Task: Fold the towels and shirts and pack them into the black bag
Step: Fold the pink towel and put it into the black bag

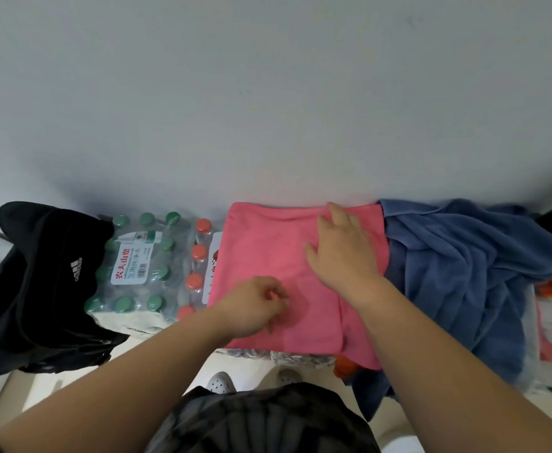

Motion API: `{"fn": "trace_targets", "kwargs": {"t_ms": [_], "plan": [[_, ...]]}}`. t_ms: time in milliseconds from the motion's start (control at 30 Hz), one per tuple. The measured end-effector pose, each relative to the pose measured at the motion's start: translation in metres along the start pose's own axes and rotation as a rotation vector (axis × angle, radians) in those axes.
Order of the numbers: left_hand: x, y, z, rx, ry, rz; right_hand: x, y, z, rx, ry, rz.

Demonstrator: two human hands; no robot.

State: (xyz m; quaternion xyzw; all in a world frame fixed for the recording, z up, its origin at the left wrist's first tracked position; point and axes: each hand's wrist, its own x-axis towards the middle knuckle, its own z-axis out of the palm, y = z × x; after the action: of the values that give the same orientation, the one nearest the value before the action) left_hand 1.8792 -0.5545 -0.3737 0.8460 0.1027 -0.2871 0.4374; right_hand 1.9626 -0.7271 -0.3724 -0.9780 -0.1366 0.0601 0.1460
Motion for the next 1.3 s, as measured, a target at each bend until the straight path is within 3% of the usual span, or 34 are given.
{"fn": "trace_targets", "kwargs": {"t_ms": [133,233,333,467,700,833,967,1167,1300], "plan": [[-0.014,-0.032,-0.033,0.182,0.4,-0.067,0.018,-0.04,0.015,0.058,-0.074,-0.171],[-0.025,-0.057,-0.048,0.19,0.548,-0.205,0.034,-0.075,0.028,0.107,-0.17,-0.28],[-0.031,-0.075,-0.051,0.192,0.54,-0.284,0.049,-0.106,0.042,0.099,-0.252,-0.345],[-0.032,-0.079,-0.044,0.246,0.523,-0.28,0.068,-0.127,0.062,0.013,-0.383,-0.278],[-0.03,-0.082,-0.044,0.251,0.47,-0.26,0.07,-0.14,0.067,-0.125,-0.329,-0.189],[-0.039,-0.095,-0.051,-0.076,0.475,-0.173,0.059,-0.148,0.075,-0.007,-0.206,-0.159],[-0.052,-0.113,-0.069,-0.248,0.448,-0.107,0.056,-0.173,0.08,0.197,-0.149,-0.184],[-0.074,-0.154,-0.113,-0.39,0.523,-0.023,0.063,-0.239,0.097,0.28,-0.226,-0.262],[-0.089,-0.184,-0.142,-0.245,0.583,-0.001,0.072,-0.283,0.113,0.255,-0.259,-0.29]]}}
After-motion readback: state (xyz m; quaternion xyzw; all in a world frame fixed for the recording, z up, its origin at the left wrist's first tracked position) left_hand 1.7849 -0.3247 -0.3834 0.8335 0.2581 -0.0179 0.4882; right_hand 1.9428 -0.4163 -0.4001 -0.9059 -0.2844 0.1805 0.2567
